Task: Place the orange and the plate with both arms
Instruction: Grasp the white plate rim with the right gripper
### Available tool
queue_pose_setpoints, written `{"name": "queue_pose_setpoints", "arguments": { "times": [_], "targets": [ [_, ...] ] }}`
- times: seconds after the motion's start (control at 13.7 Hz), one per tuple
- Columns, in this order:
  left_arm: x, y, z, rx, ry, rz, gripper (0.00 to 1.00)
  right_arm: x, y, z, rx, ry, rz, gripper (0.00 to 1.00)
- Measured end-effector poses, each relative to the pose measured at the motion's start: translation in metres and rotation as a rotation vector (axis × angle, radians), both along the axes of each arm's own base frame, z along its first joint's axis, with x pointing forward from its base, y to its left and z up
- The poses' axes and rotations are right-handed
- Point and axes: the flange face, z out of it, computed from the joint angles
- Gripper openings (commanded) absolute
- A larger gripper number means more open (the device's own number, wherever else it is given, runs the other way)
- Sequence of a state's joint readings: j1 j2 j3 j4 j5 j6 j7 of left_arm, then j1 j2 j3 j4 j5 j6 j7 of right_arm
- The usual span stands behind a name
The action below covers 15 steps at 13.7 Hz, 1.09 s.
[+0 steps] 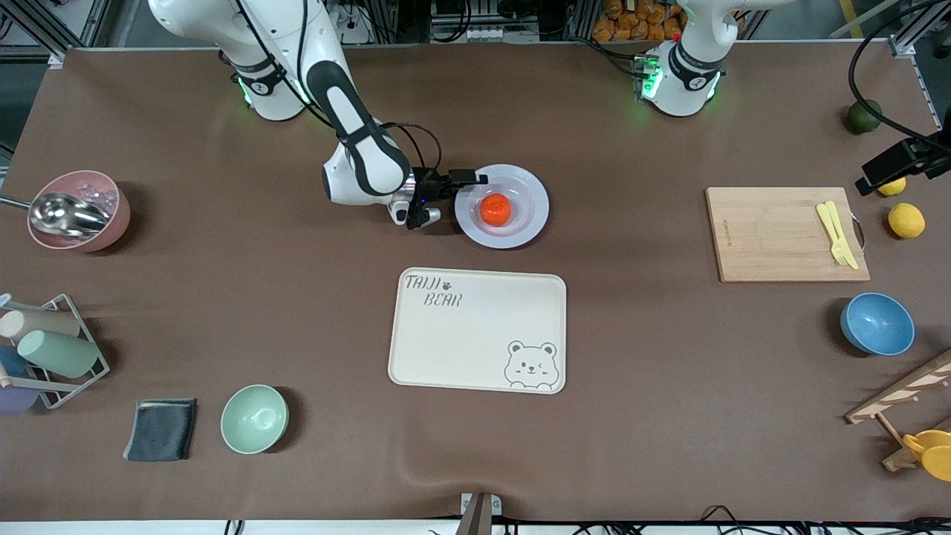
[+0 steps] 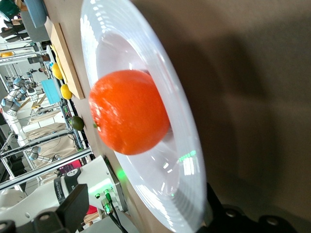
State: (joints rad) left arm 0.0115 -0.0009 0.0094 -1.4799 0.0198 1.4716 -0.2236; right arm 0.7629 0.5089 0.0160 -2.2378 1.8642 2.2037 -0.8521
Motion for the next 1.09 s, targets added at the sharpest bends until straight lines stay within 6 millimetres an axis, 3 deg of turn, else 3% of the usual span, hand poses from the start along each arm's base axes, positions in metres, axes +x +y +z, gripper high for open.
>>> {"name": "queue_pose_setpoints", "arguments": {
  "times": [0.15,0.22,0.36,0.44,1.09],
  "targets": [
    [0.000,-0.003,0.000,0.000,0.000,-0.005,1.00,0.002,-0.001,0.000,-0.009,-0.008,-0.005,1.00],
    [0.000,-0.006,0.000,0.000,0.000,-0.011,1.00,0.003,-0.002,-0.001,-0.018,-0.012,-0.010,0.85],
    [-0.001,-0.011,0.001,0.000,0.002,-0.020,1.00,0.003,-0.003,-0.003,-0.027,-0.016,-0.011,0.17],
    [-0.002,-0.011,0.001,0.000,0.007,-0.021,1.00,0.003,-0.004,-0.004,-0.031,-0.017,-0.011,0.00],
    [-0.008,-0.018,0.006,0.002,0.009,-0.033,1.00,0.004,-0.003,-0.017,-0.043,-0.012,-0.009,0.00]
  ]
}}
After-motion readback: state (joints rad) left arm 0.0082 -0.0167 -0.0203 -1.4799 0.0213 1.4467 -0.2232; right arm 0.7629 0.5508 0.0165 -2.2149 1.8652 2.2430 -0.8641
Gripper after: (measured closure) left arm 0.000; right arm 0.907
